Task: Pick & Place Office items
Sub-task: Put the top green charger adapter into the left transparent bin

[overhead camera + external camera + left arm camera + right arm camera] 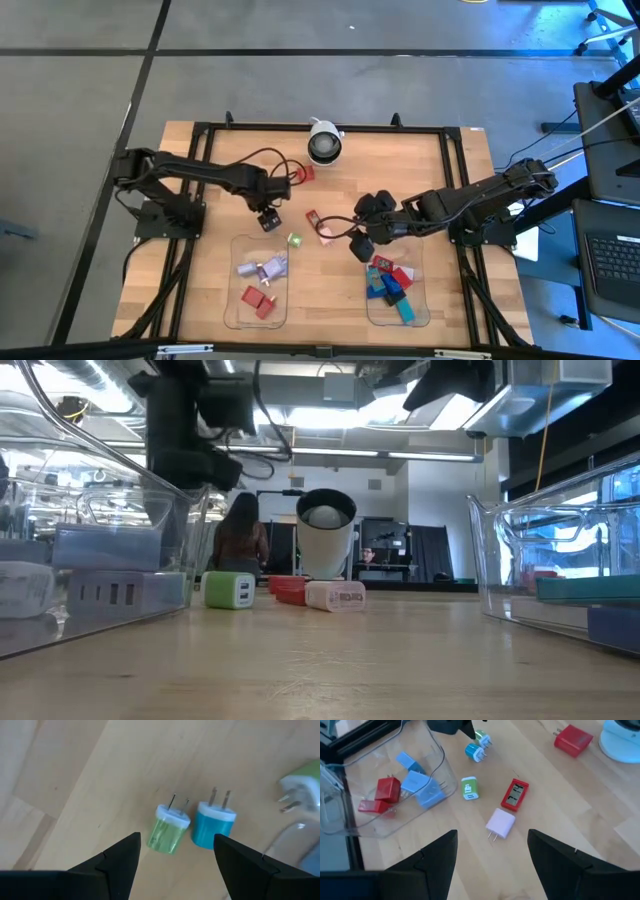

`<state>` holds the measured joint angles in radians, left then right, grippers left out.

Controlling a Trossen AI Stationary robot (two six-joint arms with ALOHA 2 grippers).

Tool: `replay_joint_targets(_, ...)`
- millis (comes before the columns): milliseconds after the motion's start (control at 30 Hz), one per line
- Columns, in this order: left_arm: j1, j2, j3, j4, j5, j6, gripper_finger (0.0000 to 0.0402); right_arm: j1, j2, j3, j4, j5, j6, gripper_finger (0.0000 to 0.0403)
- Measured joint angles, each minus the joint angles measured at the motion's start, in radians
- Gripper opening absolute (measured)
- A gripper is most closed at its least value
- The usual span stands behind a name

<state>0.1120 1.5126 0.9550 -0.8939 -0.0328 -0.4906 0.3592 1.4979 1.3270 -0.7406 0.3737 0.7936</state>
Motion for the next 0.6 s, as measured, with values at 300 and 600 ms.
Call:
replay_joint_targets(300,-0.005,0.104,0.004,0.003,0.023,0.051,0.0248,-0.009,0.0,0.0,0.0,0.0,-0.07,0.0245)
replay_joint_targets(600,0.0,0.136,0.004,0.038,0.023,0.12,0.0236,-0.02,0.0,0.0,0.0,0.001,-0.073,0.0245)
